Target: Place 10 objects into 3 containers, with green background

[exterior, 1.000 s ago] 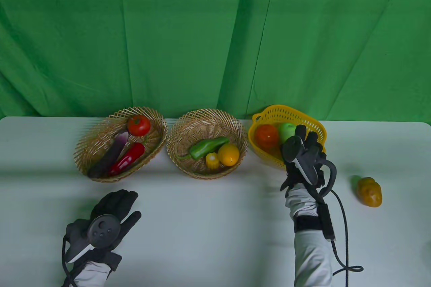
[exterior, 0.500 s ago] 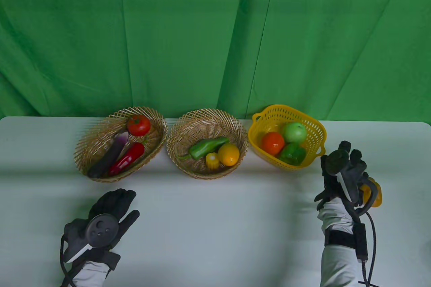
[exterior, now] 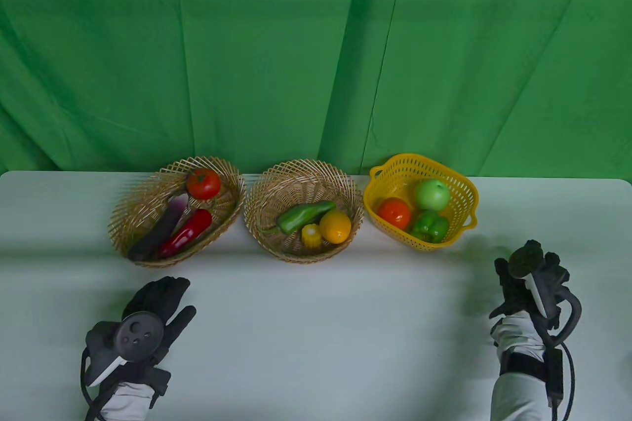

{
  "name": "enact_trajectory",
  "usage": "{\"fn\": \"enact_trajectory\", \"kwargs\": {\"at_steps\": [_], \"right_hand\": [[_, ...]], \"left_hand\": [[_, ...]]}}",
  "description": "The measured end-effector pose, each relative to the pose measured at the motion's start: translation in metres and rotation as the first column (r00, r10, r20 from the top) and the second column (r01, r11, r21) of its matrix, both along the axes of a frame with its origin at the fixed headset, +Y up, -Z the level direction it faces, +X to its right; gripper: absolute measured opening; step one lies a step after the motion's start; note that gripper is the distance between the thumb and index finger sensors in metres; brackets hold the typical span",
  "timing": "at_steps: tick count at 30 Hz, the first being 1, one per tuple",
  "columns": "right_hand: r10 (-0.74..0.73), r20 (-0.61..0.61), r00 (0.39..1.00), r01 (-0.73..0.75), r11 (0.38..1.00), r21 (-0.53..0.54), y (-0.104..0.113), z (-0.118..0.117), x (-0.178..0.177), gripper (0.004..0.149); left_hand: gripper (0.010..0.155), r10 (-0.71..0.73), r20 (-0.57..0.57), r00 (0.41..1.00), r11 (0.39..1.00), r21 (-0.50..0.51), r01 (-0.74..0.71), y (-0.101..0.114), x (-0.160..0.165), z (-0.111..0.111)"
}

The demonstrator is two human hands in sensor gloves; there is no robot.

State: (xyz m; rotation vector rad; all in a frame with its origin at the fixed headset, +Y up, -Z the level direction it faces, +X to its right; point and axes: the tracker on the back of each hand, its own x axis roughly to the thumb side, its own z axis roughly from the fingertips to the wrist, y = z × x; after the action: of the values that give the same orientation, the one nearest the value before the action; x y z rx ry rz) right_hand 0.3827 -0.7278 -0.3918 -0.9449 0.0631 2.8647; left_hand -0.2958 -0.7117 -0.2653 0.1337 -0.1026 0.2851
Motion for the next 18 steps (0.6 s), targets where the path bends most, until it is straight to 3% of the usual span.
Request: {"fn": "enact_trajectory", "kwargs": {"at_steps": [6, 18], "right_hand": [[0.012, 0.006, 1.0, -0.011, 0.99, -0.141, -0.02, 0.0, 0.011, 0.082], [0.216, -0.005, 0.976, -0.214, 0.961, -0.177, -0.033, -0.008, 0.011, 0.075]], "left_hand": [[0.064, -0.004, -0.01, 1.0, 1.0, -0.007, 0.004, 0.0, -0.001, 0.001], [0.064, -0.023, -0.007, 1.0, 1.0, -0.016, 0.023, -0.003, 0.001, -0.001]]}}
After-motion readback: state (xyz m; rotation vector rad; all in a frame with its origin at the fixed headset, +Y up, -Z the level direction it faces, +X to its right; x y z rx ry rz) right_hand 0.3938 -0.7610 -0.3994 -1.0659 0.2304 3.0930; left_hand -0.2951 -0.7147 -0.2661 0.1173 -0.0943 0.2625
